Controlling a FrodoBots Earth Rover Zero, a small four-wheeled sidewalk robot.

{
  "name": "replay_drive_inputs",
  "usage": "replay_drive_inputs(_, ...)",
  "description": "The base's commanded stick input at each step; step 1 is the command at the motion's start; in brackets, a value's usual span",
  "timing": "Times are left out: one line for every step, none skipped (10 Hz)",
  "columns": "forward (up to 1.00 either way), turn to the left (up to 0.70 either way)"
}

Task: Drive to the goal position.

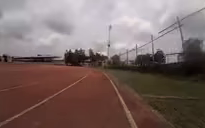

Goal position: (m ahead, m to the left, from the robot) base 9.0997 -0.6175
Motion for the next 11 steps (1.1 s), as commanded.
replay_drive_inputs(0.70, 0.00)
replay_drive_inputs(0.70, 0.00)
replay_drive_inputs(0.70, 0.00)
replay_drive_inputs(0.70, 0.00)
replay_drive_inputs(0.70, -0.20)
replay_drive_inputs(0.70, -0.03)
replay_drive_inputs(0.70, 0.00)
replay_drive_inputs(0.70, -0.30)
replay_drive_inputs(0.70, -0.14)
replay_drive_inputs(0.70, 0.00)
replay_drive_inputs(0.70, 0.00)
